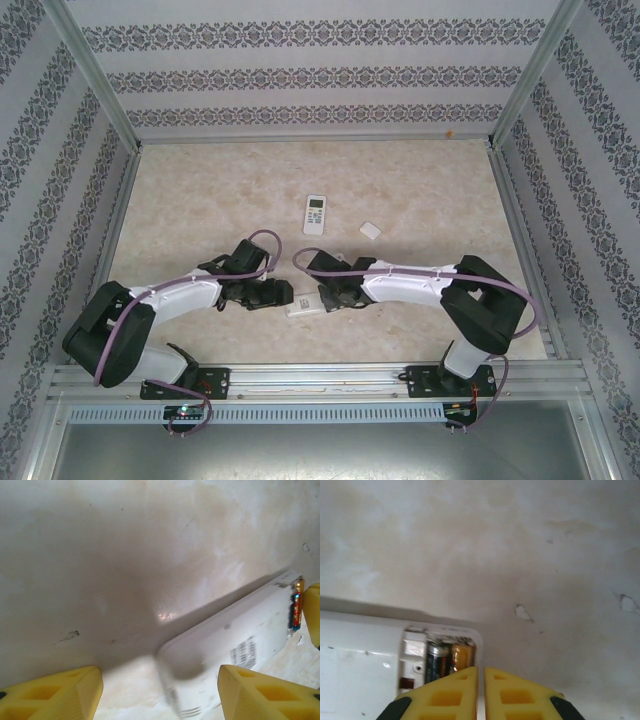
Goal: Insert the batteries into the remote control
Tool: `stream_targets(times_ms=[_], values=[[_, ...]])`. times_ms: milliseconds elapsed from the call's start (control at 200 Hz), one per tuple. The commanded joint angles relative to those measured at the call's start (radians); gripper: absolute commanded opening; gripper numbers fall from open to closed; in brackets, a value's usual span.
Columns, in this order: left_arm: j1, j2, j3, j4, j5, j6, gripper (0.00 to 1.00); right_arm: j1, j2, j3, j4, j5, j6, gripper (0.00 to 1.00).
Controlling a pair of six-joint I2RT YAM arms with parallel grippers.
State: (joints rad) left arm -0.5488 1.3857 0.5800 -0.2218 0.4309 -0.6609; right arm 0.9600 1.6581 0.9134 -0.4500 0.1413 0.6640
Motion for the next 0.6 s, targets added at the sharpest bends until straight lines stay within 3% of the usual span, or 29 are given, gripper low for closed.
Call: stream_targets(times_ms=[0, 200, 325, 390, 470, 595], values=[[-0.014, -0.005, -0.033, 0.08, -0.076, 0.021, 0.67, 0.008, -0.011, -0.003, -0.024, 0.005, 0.008, 0.13], [-0.013, -0.092, -0.05, 0.081, -0.111, 0.051, 0.75, -0.047, -0.174, 0.029, -0.064, 0.076, -0.092, 0.2], [-0.013, -0.181, -0.06, 0.085, -0.131, 0.086, 0.83, -0.191, -0.21, 0.072, -0.046, 0.077, -0.269, 0.52], [-0.013, -0.241, -0.072, 0.092, -0.137, 0.106, 0.88, -0.305, -0.182, 0.116, -0.042, -0.011, -0.382, 0.64], [-0.014, -0.316, -0.089, 0.099, -0.142, 0.131, 0.93, -0.438, -0.091, 0.226, -0.108, -0.094, -0.445, 0.7], [-0.013, -0.426, -0.12, 0.102, -0.165, 0.158, 0.98, -0.567, 0.057, 0.373, -0.19, -0.113, -0.318, 0.77]])
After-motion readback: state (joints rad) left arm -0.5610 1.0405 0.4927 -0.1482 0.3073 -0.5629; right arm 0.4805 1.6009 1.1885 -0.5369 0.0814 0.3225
